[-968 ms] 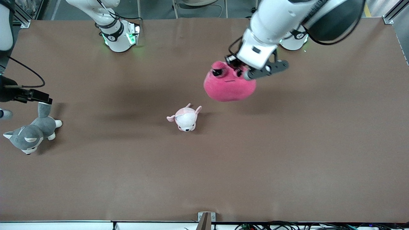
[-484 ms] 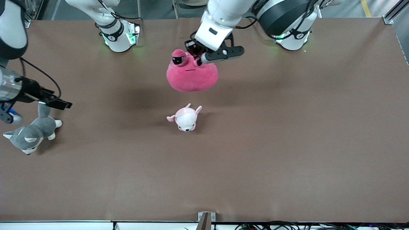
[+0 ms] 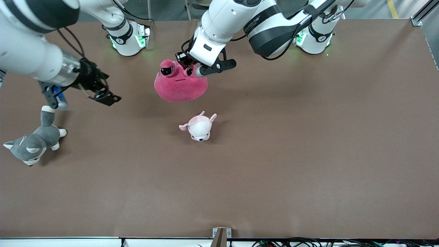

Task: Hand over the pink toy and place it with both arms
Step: 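Reach the right gripper to the pink plush held by the left gripper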

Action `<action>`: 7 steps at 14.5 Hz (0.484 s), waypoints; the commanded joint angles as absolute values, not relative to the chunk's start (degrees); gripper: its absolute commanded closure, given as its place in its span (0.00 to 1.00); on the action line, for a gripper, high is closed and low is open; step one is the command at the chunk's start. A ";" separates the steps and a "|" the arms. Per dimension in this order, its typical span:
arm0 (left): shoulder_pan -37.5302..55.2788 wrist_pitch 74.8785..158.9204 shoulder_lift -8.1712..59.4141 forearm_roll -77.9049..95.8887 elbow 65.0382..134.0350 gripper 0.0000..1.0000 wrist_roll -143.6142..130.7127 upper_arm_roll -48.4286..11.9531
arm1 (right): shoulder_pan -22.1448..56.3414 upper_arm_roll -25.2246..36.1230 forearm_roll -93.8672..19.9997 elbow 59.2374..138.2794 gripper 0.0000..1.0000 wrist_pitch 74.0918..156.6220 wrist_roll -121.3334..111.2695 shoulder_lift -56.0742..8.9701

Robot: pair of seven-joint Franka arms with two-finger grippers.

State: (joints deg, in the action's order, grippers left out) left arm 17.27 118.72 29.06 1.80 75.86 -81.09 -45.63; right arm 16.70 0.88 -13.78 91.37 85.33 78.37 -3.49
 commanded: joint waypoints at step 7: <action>23.12 119.36 29.27 1.93 74.27 0.99 -82.79 -40.08 | 29.43 1.41 -14.85 100.36 0.00 95.96 98.25 -0.09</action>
